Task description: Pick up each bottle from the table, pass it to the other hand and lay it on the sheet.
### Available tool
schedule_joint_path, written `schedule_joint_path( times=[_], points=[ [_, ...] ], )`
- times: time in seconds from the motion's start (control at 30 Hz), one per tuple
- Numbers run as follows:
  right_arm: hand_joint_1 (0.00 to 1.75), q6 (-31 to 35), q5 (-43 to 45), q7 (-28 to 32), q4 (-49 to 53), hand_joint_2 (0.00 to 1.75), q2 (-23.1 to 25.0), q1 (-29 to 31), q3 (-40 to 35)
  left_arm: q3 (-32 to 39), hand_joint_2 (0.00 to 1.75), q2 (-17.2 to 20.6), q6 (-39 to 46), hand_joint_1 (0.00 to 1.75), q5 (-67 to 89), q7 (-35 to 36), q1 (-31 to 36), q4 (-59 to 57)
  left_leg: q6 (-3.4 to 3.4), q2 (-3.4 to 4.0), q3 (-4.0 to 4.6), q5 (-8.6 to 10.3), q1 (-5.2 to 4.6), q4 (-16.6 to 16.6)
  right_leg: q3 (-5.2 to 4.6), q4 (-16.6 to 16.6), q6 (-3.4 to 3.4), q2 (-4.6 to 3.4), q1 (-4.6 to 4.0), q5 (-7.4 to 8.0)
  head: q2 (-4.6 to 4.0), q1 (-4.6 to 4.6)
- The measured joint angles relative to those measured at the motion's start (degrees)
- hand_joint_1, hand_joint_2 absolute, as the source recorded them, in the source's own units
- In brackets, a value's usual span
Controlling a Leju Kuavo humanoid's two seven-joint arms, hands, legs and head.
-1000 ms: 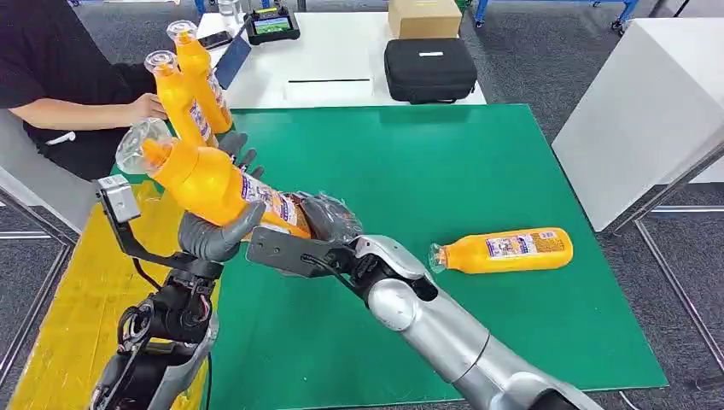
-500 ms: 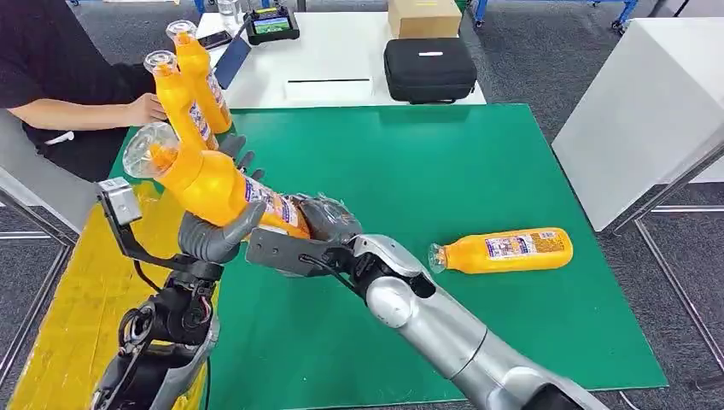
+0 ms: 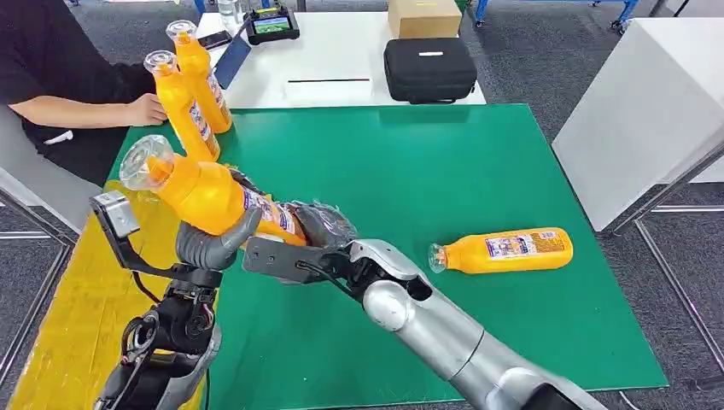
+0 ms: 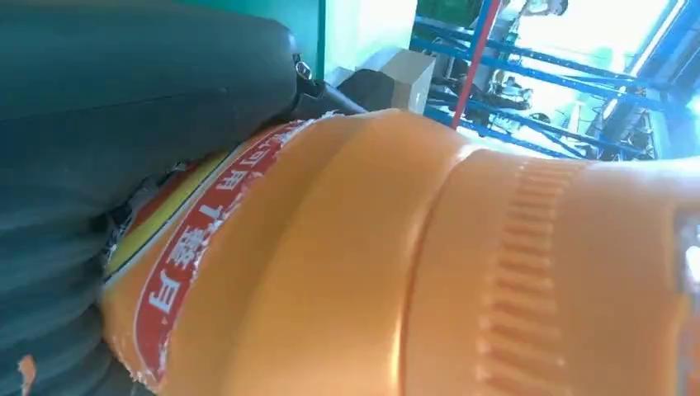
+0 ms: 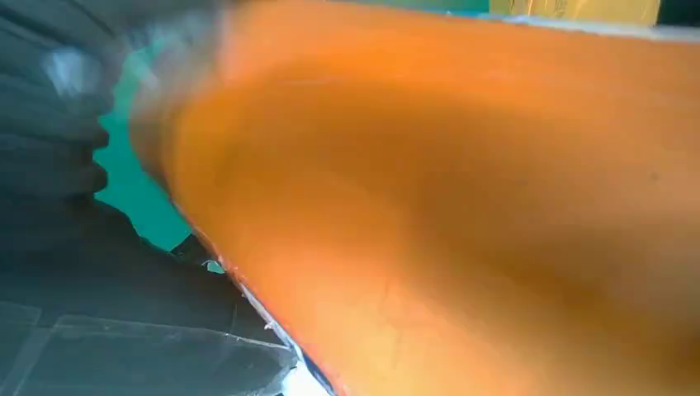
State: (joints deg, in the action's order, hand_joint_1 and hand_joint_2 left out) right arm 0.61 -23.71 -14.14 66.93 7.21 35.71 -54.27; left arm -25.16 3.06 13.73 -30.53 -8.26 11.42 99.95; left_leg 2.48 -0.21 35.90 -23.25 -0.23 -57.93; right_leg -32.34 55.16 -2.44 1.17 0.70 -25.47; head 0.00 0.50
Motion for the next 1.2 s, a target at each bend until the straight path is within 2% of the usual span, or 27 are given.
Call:
schedule_joint_path(
  times=[0.23, 0.27, 0.3, 0.33, 0.5, 0.6, 0.7, 0.83, 1.0, 1.2],
  points=[
    [1.75, 0.18, -0.18, 0.00, -0.04, 1.75, -0.02, -0.09, 0.00, -0.05, 1.75, 0.00, 0.13, 1.75, 0.00, -0.15, -0.13, 0.00, 0.00, 0.01, 0.00, 0.00, 0.00, 0.00, -0.02, 0.00, 0.00, 0.00, 0.00, 0.00, 0.00, 0.00],
    [0.49, 0.44, -0.28, -0.15, -0.07, 1.75, -0.07, -0.21, 0.04, -0.05, 1.75, 0.00, 0.15, 1.75, 0.00, -0.17, -0.14, 0.00, 0.00, 0.01, 0.00, 0.00, 0.00, 0.00, -0.02, 0.00, 0.00, -0.01, 0.00, 0.00, 0.00, 0.00],
    [0.00, 0.90, -0.44, -0.17, -0.07, 1.75, -0.13, -0.43, 0.11, -0.09, 1.75, 0.00, 0.24, 1.75, -0.02, -0.26, -0.14, 0.00, 0.00, 0.01, 0.00, 0.00, 0.00, 0.00, -0.02, 0.00, 0.00, -0.01, 0.00, 0.00, 0.00, 0.00],
    [0.00, 1.27, -0.59, -0.20, -0.07, 0.00, -0.20, -0.67, 0.24, -0.13, 1.75, 0.00, 0.41, 1.75, 0.00, -0.37, -0.15, 0.02, 0.00, 0.01, 0.01, 0.00, 0.00, 0.00, -0.03, 0.00, 0.00, 0.00, 0.00, 0.00, 0.00, 0.00],
    [0.00, 1.57, -2.23, -1.82, -1.71, 0.00, -2.30, -0.81, 1.25, -0.20, 1.75, 0.64, 2.45, 1.75, 2.23, -2.39, -0.79, 1.01, 0.00, 0.01, 0.03, 0.00, 0.00, 0.00, -0.04, 0.00, 0.00, -0.01, 0.00, 0.00, 0.00, 0.00],
    [0.00, 0.92, -2.65, -2.38, -3.46, 0.00, -4.84, -2.12, 3.15, 2.04, 1.75, 1.44, 3.83, 1.75, 5.60, -4.85, -0.62, 2.60, 0.04, -0.35, 0.04, 0.03, 0.00, 0.00, 0.07, -0.01, 0.00, 0.33, 0.00, -0.02, 0.00, 0.00],
    [0.00, 1.71, -3.43, -0.59, -4.57, 0.00, -8.86, -4.01, 6.98, 4.96, 1.75, 2.93, 6.17, 1.75, 13.94, -5.95, -1.55, 3.54, 0.04, -0.27, 0.11, 0.04, -0.03, 0.00, 0.05, 0.00, -0.03, 0.28, 0.02, 0.03, 0.00, -0.02],
    [0.00, 4.15, -4.11, 2.06, -1.81, 0.00, -13.54, -8.70, 13.87, 9.16, 1.75, 5.40, 10.78, 1.75, 34.54, -5.18, -3.29, 3.74, 0.04, -0.37, 0.12, 0.04, -0.05, -0.01, 0.05, -0.02, -0.04, 0.34, 0.05, 0.01, 0.00, -0.07],
    [0.00, 5.09, -0.33, 6.00, 7.50, 0.00, -18.66, -15.09, 24.50, 13.46, 1.75, 8.99, 13.89, 1.75, 62.25, -1.30, -5.60, 2.36, 0.03, -0.31, 0.14, 0.02, -0.04, -0.01, -0.02, -0.02, -0.01, 0.31, 0.03, -0.03, 0.00, -0.02],
    [0.00, 4.37, 1.46, 8.96, 17.62, 0.00, -22.23, -20.01, 32.86, 15.01, 1.75, 12.44, 12.38, 1.75, 89.20, 5.12, -7.02, -0.75, 0.01, -0.26, 0.14, 0.01, -0.03, -0.01, -0.06, -0.02, -0.01, 0.26, 0.03, -0.02, 0.00, -0.02]
  ],
)
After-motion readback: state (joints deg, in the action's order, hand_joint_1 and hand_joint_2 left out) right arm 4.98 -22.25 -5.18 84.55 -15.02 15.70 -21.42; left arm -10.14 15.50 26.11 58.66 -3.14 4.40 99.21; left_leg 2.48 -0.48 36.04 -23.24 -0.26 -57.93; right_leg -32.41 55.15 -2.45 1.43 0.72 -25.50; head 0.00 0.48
